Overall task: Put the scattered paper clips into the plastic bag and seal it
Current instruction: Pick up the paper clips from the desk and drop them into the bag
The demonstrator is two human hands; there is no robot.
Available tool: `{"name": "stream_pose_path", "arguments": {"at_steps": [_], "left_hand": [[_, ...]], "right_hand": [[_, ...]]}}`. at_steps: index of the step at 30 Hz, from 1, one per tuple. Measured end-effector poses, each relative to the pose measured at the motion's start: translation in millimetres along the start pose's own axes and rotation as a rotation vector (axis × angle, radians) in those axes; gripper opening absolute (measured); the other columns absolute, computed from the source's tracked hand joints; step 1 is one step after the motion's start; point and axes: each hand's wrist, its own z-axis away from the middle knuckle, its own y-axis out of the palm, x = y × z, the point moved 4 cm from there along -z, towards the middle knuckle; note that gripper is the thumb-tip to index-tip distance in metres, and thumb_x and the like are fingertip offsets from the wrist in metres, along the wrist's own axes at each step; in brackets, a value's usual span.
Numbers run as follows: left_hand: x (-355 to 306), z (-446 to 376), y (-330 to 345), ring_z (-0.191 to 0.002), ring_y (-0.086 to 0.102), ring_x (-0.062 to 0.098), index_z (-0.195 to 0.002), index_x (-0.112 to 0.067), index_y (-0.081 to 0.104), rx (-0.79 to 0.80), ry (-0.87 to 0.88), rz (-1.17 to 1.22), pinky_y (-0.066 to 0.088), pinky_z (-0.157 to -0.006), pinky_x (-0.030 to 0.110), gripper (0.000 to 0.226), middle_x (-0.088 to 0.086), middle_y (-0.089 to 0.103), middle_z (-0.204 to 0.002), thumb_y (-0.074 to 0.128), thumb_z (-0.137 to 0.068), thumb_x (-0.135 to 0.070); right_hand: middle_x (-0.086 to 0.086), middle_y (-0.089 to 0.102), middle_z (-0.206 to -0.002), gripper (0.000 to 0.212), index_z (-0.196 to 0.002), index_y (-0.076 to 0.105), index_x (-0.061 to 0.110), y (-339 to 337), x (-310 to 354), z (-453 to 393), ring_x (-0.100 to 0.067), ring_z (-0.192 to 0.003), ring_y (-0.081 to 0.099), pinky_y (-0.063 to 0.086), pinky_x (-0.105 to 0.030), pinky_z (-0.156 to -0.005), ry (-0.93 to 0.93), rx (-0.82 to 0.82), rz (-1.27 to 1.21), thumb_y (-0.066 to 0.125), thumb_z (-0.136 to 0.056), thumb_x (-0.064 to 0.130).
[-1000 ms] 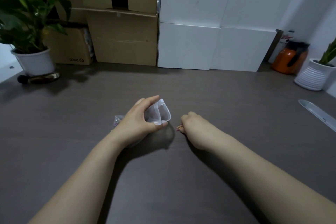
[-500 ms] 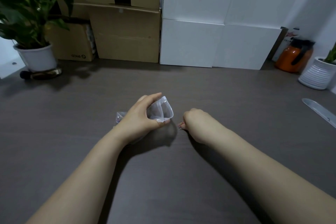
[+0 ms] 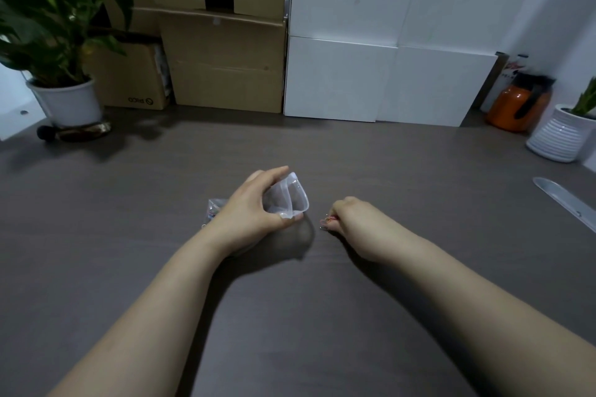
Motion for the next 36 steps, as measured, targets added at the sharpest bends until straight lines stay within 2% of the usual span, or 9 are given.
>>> {"name": "stream_pose_path", "arguments": {"at_steps": [5,9,12,15,18,22,27,31,36], "left_hand": [[0,1,-1,-0.114,0.05,-0.008,-0.139,-0.033,0.047,-0.002,-0.002,0.006,0.035,-0.085,0.002,0.074,-0.02,0.052,-0.122,0.082,-0.073,-0.036],[0,1,-1,-0.115,0.048,-0.011,-0.14,-0.033,0.046,0.005,0.006,-0.002,0.033,-0.086,-0.001,0.075,-0.024,0.05,-0.12,0.082,-0.074,-0.036],[-1,1,0,-0.116,0.05,-0.006,-0.14,-0.032,0.047,0.007,0.003,0.002,0.036,-0.09,0.006,0.075,-0.02,0.051,-0.122,0.082,-0.074,-0.036],[-1,1,0,-0.116,0.05,-0.006,-0.14,-0.031,0.047,0.006,0.002,0.003,0.036,-0.089,0.004,0.075,-0.018,0.052,-0.122,0.082,-0.074,-0.034],[-3,1,0,-0.114,0.049,-0.009,-0.14,-0.031,0.047,0.008,0.001,0.002,0.035,-0.085,0.001,0.074,-0.02,0.051,-0.121,0.082,-0.075,-0.033],[-4,2,-1,-0.11,0.047,-0.015,-0.14,-0.03,0.047,0.013,0.004,0.007,0.033,-0.081,-0.002,0.074,-0.022,0.05,-0.119,0.081,-0.075,-0.032],[-3,2,0,-0.112,0.048,-0.013,-0.141,-0.03,0.046,0.022,0.011,-0.007,0.033,-0.082,-0.002,0.075,-0.026,0.049,-0.117,0.081,-0.074,-0.034],[-4,1,1,-0.112,0.048,-0.013,-0.14,-0.033,0.046,0.032,0.01,-0.004,0.033,-0.083,-0.002,0.079,-0.028,0.049,-0.117,0.078,-0.069,-0.044],[-7,2,5,-0.114,0.048,-0.011,-0.138,-0.038,0.044,0.053,0.015,-0.003,0.034,-0.087,0.003,0.082,-0.031,0.047,-0.118,0.073,-0.063,-0.054]], "right_hand": [[-0.016,0.052,-0.101,0.03,-0.09,0.05,0.008,5,1,0,-0.034,-0.088,0.055,0.04,-0.035,-0.074,-0.015,-0.018,0.035,0.044,-0.095,0.036],[-0.015,0.055,-0.097,0.032,-0.087,0.057,0.004,-1,0,0,-0.034,-0.085,0.056,0.043,-0.037,-0.073,0.033,-0.078,-0.03,0.051,-0.092,0.035],[-0.015,0.056,-0.1,0.026,-0.091,0.059,0.005,-1,2,-1,-0.035,-0.09,0.056,0.043,-0.037,-0.075,0.02,-0.079,0.014,0.054,-0.091,0.031],[-0.015,0.056,-0.102,0.026,-0.094,0.06,0.006,-3,3,-2,-0.034,-0.092,0.056,0.042,-0.035,-0.075,-0.005,-0.055,0.042,0.056,-0.09,0.032],[-0.016,0.052,-0.102,0.03,-0.095,0.054,0.004,1,4,-2,-0.035,-0.091,0.055,0.039,-0.034,-0.072,-0.046,-0.013,0.171,0.048,-0.094,0.033],[-0.018,0.048,-0.101,0.016,-0.093,0.046,0.004,10,5,-1,-0.035,-0.089,0.053,0.04,-0.038,-0.071,-0.123,0.02,0.242,0.039,-0.096,0.018],[-0.015,0.049,-0.098,0.016,-0.087,0.044,0.011,10,-1,-1,-0.032,-0.088,0.053,0.045,-0.039,-0.077,-0.09,0.0,0.14,0.042,-0.096,0.024],[-0.005,0.053,-0.088,0.025,-0.076,0.045,0.017,-5,-7,-2,-0.019,-0.075,0.054,0.037,-0.022,-0.067,0.007,-0.053,-0.149,0.044,-0.095,0.033],[-0.006,0.053,-0.089,0.022,-0.076,0.044,0.018,-46,15,1,-0.022,-0.078,0.049,0.032,-0.031,-0.065,-0.039,-0.199,-0.231,0.043,-0.096,0.027]]}}
